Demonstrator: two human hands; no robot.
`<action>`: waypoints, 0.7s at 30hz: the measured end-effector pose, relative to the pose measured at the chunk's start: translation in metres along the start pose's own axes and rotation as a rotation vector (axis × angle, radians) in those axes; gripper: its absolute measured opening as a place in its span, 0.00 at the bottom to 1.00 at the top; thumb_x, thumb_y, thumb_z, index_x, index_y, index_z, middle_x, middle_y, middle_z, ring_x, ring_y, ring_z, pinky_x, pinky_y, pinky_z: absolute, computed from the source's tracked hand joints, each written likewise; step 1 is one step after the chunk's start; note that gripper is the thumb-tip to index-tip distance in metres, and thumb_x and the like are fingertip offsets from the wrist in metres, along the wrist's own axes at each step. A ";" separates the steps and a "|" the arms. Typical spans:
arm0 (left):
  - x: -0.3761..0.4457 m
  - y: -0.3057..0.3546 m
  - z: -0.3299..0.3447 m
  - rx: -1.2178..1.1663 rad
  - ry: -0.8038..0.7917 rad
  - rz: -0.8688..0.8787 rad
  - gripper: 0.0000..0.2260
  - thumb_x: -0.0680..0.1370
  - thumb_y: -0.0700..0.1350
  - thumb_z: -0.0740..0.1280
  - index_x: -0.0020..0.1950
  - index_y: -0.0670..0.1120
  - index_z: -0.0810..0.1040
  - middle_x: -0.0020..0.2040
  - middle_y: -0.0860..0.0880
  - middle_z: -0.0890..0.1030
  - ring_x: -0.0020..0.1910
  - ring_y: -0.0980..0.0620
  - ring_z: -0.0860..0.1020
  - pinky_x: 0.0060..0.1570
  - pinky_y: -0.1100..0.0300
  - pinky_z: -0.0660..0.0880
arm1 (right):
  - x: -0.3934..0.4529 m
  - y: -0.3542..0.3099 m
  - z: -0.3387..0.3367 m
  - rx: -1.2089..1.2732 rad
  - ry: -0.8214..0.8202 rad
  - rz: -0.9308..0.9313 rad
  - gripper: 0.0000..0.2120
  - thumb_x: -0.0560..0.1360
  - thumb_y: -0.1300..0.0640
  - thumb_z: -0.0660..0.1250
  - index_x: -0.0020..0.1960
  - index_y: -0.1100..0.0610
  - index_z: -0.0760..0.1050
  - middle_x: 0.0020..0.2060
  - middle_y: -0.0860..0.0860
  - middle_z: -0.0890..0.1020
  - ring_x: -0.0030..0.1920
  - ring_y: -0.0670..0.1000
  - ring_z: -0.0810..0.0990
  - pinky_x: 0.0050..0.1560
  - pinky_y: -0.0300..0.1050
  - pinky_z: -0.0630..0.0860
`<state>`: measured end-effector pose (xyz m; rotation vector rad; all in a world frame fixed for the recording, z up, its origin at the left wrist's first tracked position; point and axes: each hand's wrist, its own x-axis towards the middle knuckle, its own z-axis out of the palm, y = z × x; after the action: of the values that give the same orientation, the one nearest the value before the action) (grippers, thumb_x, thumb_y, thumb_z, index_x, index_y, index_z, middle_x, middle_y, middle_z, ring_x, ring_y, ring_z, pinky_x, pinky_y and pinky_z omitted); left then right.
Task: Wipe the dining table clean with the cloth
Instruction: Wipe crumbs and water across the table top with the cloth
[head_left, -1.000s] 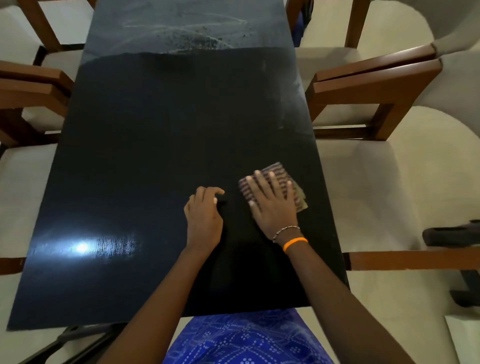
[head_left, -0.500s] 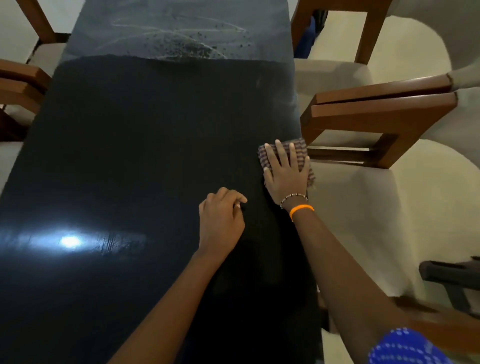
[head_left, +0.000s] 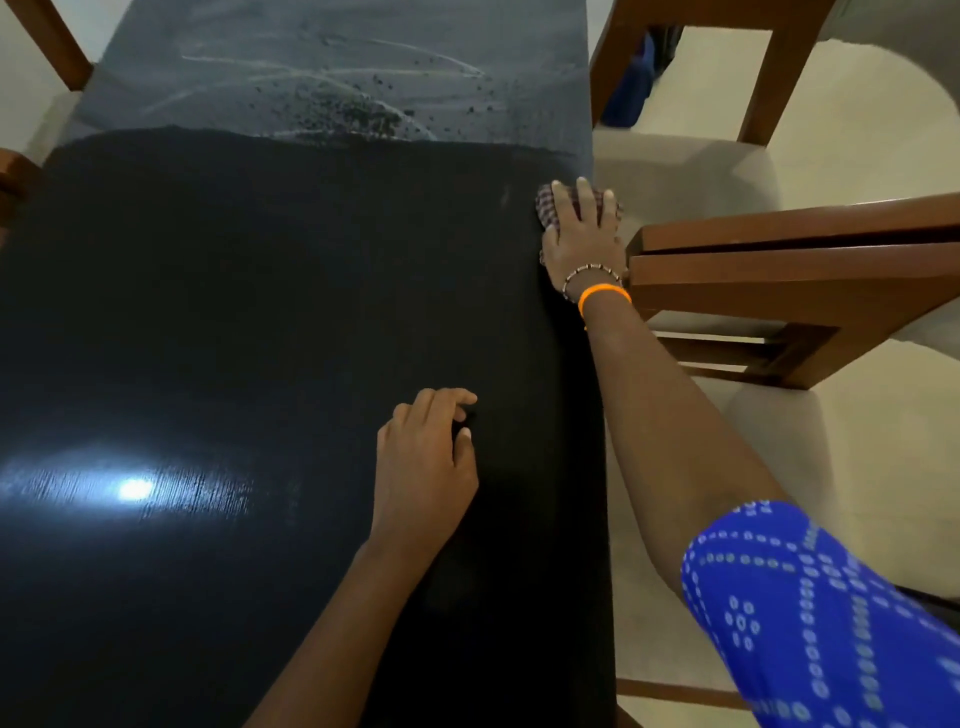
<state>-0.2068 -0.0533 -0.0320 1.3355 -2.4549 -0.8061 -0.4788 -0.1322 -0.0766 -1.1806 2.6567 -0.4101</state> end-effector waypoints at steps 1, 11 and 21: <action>0.001 -0.001 0.000 0.002 0.003 -0.003 0.14 0.74 0.40 0.64 0.59 0.52 0.73 0.49 0.57 0.75 0.49 0.58 0.71 0.53 0.63 0.61 | 0.008 0.000 -0.001 -0.001 -0.011 -0.001 0.26 0.79 0.51 0.53 0.76 0.46 0.50 0.77 0.50 0.50 0.76 0.59 0.45 0.74 0.60 0.52; -0.020 -0.010 -0.013 0.013 -0.032 0.037 0.10 0.76 0.40 0.62 0.52 0.54 0.76 0.46 0.57 0.76 0.45 0.59 0.71 0.49 0.63 0.64 | -0.030 -0.002 0.002 -0.005 -0.040 0.011 0.28 0.79 0.50 0.53 0.76 0.46 0.48 0.77 0.51 0.49 0.76 0.60 0.45 0.73 0.63 0.53; -0.064 -0.004 -0.019 0.004 -0.081 0.155 0.09 0.77 0.41 0.60 0.51 0.52 0.77 0.47 0.54 0.76 0.43 0.58 0.69 0.48 0.60 0.68 | -0.190 -0.003 0.011 -0.022 -0.019 0.073 0.29 0.78 0.49 0.56 0.76 0.44 0.50 0.77 0.49 0.52 0.76 0.58 0.48 0.61 0.68 0.65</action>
<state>-0.1598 -0.0085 -0.0156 1.1170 -2.5848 -0.8327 -0.3480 0.0058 -0.0719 -1.0834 2.6848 -0.3563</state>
